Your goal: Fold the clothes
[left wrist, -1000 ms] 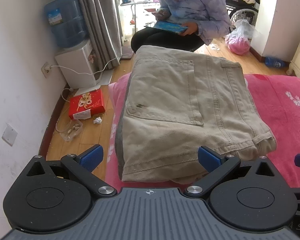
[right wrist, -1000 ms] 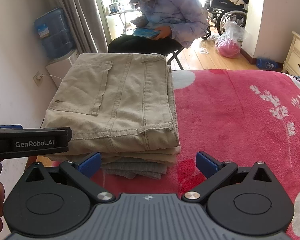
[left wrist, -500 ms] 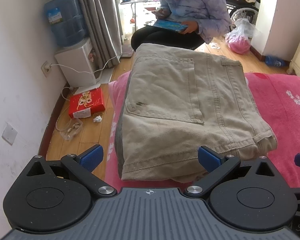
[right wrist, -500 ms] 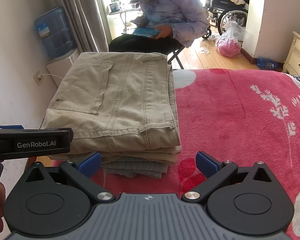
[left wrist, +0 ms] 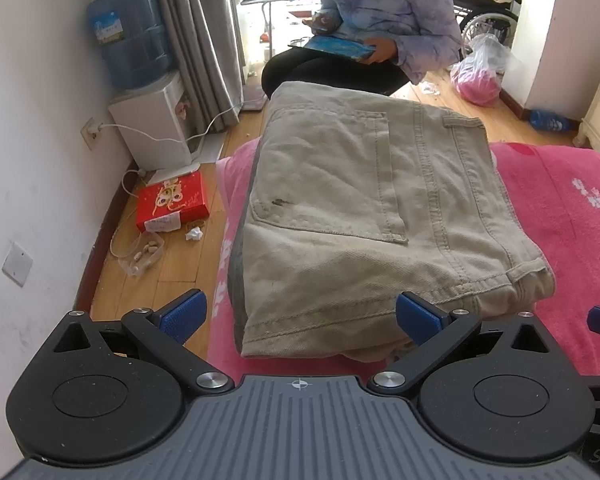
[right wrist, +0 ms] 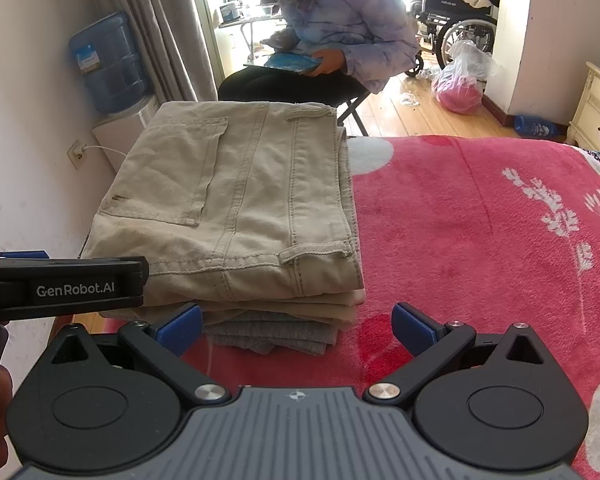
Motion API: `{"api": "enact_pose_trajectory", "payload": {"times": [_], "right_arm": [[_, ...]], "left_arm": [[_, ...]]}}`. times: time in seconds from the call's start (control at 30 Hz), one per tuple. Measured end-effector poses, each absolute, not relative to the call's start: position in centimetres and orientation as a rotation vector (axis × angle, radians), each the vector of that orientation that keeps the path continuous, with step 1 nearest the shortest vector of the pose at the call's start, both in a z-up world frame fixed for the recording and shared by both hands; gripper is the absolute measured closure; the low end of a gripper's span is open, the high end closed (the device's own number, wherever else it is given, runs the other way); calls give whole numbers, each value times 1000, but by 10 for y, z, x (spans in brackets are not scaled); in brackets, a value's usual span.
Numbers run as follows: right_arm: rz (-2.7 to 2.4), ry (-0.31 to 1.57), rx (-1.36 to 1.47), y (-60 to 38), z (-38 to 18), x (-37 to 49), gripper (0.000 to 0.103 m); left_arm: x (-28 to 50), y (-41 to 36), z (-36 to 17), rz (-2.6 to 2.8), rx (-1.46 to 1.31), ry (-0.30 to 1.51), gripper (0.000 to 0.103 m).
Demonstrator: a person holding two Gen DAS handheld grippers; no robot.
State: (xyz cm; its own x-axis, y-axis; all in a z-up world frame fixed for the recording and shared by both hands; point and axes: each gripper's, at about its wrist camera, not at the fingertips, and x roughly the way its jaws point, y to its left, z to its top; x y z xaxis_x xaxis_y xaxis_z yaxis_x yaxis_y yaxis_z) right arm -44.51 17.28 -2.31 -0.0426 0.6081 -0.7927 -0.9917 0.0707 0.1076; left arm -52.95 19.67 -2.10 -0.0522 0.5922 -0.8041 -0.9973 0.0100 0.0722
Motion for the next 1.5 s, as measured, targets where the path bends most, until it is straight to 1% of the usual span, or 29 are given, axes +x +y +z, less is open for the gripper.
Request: {"api": "enact_pose_trajectory", "payload": {"times": [1.5], "right_arm": [[1428, 814, -625, 175, -24, -448, 0]], "left_arm": [[-532, 202, -22, 1477, -680, 795, 1]]}}
